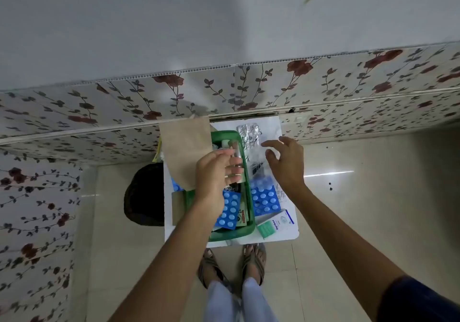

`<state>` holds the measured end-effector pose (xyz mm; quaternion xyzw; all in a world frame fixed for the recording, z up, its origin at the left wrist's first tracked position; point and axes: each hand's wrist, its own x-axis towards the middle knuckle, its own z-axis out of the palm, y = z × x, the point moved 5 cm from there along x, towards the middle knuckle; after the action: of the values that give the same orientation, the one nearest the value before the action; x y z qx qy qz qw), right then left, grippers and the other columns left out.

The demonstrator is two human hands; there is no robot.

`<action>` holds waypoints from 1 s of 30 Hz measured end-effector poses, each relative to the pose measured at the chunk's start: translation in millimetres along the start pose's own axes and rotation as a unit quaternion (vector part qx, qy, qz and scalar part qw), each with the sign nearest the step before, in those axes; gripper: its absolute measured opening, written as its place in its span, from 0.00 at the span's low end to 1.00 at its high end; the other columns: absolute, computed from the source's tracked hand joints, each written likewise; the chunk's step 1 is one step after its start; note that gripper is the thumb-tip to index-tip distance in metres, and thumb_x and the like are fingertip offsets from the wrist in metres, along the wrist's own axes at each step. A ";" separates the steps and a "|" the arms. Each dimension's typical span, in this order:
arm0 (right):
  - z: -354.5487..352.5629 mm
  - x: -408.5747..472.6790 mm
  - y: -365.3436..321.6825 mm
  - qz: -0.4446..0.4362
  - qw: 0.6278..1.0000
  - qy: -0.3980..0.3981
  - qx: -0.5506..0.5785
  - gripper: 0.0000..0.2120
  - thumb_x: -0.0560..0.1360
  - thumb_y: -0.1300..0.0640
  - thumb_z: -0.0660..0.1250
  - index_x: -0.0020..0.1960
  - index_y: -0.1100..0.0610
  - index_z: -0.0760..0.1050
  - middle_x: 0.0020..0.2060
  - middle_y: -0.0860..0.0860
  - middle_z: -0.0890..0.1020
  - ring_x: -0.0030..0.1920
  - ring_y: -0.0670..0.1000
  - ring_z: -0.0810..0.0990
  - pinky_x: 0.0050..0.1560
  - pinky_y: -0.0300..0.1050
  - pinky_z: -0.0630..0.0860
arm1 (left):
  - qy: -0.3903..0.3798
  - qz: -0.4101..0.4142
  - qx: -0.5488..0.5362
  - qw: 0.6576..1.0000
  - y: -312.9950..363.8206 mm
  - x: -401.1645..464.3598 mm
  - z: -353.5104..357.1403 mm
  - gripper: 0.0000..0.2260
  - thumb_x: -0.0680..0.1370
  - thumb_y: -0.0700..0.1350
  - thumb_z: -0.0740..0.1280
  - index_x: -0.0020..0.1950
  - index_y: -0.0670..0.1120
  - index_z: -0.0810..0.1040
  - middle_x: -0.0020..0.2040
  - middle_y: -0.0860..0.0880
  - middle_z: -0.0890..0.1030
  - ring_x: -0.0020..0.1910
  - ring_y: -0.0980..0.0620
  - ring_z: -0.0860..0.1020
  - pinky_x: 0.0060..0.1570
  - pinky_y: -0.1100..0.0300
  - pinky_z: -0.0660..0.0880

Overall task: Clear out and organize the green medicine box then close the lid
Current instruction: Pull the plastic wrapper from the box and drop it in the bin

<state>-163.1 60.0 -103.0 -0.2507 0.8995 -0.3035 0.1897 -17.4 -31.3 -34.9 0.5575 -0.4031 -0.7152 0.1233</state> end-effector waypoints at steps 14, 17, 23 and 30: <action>-30.9 1.9 -47.1 -0.019 0.994 0.082 0.068 0.14 0.74 0.65 0.64 0.59 0.57 0.71 0.48 0.53 0.82 0.46 0.51 0.79 0.48 0.36 0.69 | 0.216 0.021 0.233 0.948 4.5 74.7 -109.1 0.32 0.58 0.59 0.68 0.54 0.39 0.77 0.53 0.40 0.80 0.52 0.39 0.78 0.53 0.44 0.77; -26.3 -10.1 -71.5 0.057 0.980 0.036 0.188 0.17 0.74 0.61 0.66 0.61 0.52 0.70 0.39 0.51 0.78 0.40 0.51 0.77 0.44 0.43 0.75 | 0.200 0.071 0.194 0.958 10.5 67.5 -108.4 0.15 0.67 0.50 0.71 0.40 0.38 0.77 0.38 0.43 0.80 0.39 0.44 0.78 0.43 0.51 0.76; -7.6 -31.4 -136.8 0.054 0.917 -0.163 0.360 0.17 0.72 0.72 0.62 0.38 0.51 0.77 0.36 0.48 0.78 0.37 0.45 0.78 0.42 0.42 0.76 | 0.160 0.116 0.029 0.980 29.9 24.2 -128.7 0.03 0.74 0.41 0.68 0.44 0.49 0.78 0.44 0.50 0.82 0.46 0.49 0.81 0.47 0.53 0.78; 94.8 -57.0 -214.9 0.156 0.812 -0.285 0.485 0.08 0.68 0.62 0.68 0.43 0.51 0.78 0.52 0.57 0.75 0.51 0.59 0.75 0.44 0.47 0.78 | 0.035 0.083 -0.144 0.985 27.6 9.2 -185.8 0.15 0.77 0.38 0.62 0.63 0.38 0.73 0.56 0.40 0.80 0.51 0.45 0.79 0.44 0.61 0.79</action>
<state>1.6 -98.7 -25.0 -0.0578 0.5685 -0.5817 0.5789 138.5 -136.4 -31.5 0.5233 -0.3364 -0.7328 0.2756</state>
